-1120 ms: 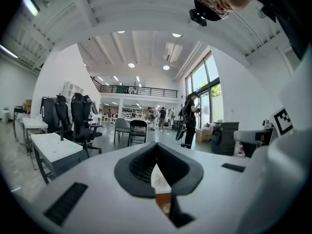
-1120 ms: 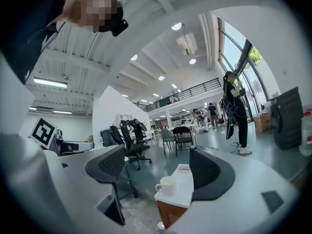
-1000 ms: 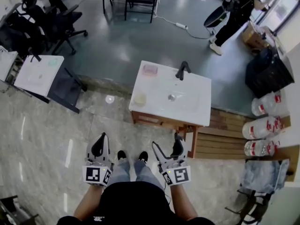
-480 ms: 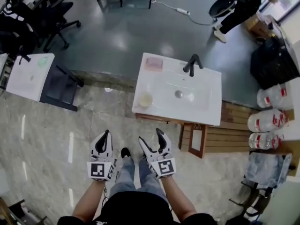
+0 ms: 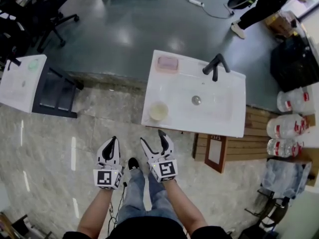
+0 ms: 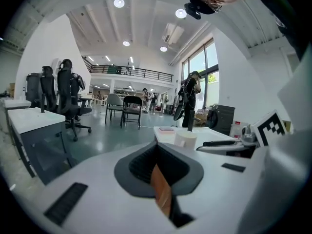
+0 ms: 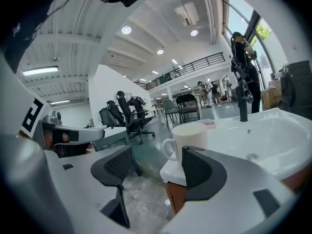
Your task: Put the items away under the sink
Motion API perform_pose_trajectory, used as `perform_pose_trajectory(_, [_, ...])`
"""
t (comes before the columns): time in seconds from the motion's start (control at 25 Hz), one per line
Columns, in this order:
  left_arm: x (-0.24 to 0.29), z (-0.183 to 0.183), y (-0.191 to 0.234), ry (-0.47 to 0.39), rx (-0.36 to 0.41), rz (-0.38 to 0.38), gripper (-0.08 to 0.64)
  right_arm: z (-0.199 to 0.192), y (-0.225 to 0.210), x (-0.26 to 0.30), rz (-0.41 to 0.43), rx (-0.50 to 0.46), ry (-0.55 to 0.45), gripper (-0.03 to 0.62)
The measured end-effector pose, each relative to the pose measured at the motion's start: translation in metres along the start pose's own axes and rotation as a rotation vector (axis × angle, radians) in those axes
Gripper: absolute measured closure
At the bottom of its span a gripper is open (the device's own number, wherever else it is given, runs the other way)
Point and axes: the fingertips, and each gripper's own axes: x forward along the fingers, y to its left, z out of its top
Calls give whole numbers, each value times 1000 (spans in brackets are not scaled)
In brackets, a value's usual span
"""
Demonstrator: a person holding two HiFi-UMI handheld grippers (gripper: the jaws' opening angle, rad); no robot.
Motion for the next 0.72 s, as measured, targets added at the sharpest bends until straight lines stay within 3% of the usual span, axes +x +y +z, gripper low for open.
perform_pose_trajectory(0.36, [31, -38, 14, 43, -2, -1, 553, -19, -6, 65, -38, -20, 17, 328])
perform_pose_trajectory(0.72, [20, -47, 19, 75, 8, -1, 552, -16, -14, 85, -103, -41, 35, 472])
